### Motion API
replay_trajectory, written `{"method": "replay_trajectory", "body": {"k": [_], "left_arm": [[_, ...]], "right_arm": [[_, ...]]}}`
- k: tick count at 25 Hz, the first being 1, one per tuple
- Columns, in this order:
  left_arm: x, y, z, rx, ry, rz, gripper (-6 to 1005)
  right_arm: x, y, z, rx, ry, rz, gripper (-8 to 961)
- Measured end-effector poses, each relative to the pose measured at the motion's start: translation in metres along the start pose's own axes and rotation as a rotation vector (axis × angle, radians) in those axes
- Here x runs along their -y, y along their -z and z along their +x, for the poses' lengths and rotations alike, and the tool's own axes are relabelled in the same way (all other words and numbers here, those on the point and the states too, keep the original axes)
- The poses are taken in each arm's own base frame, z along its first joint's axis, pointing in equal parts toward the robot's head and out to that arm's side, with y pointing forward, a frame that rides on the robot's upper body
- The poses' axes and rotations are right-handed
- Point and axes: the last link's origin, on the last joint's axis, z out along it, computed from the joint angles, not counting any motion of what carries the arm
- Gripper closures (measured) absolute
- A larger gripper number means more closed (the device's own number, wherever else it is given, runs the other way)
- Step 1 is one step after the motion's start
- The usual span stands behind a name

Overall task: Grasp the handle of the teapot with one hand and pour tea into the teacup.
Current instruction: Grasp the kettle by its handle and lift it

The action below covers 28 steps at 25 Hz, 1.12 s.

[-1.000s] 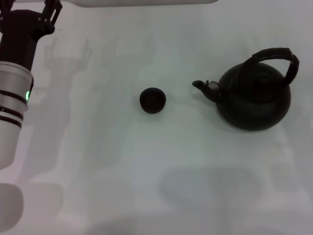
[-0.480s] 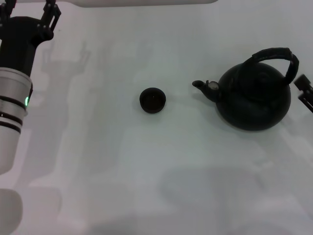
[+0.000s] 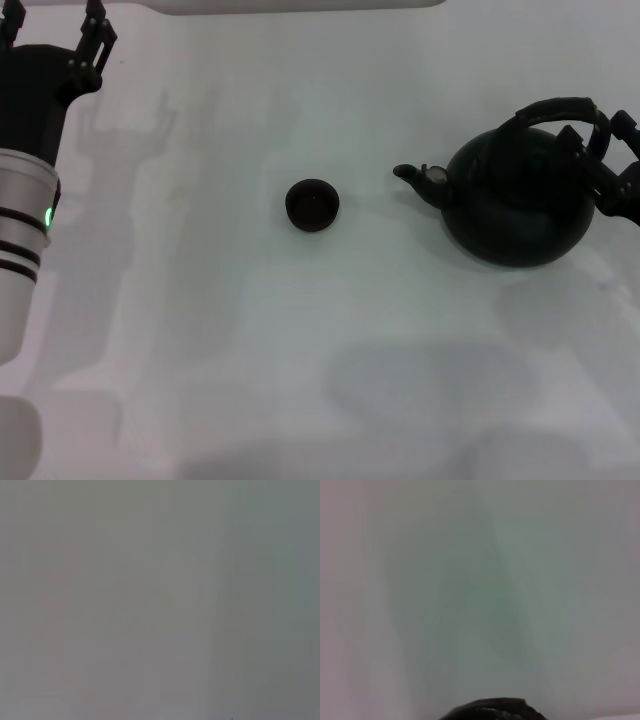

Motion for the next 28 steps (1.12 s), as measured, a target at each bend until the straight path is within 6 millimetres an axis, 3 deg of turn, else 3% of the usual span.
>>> {"method": "replay_trajectory", "body": {"k": [12,18,21,28], "left_arm": [[0.0001,0.0004,-0.0004,0.002,0.001,0.001,139],[-0.0001,0.0004,-0.0005,0.004,0.002,0.0,140],[0.0002,0.0006,-0.0009,0.005,0.0,0.001,140],[-0.0004,0.0018,-0.0015,0.007,0.0,-0.003,139]], "right_arm": [[0.0026,-0.0003,0.0032,-0.022,-0.002,0.019,192],[0.001,-0.002,0.0026,-0.017,-0.005,0.013,436],[-0.0004,-0.0036,0.0018,-0.012,-0.006,0.006,651],[-0.0034,-0.0055,-0.003,0.017,-0.005,-0.018,746]]}}
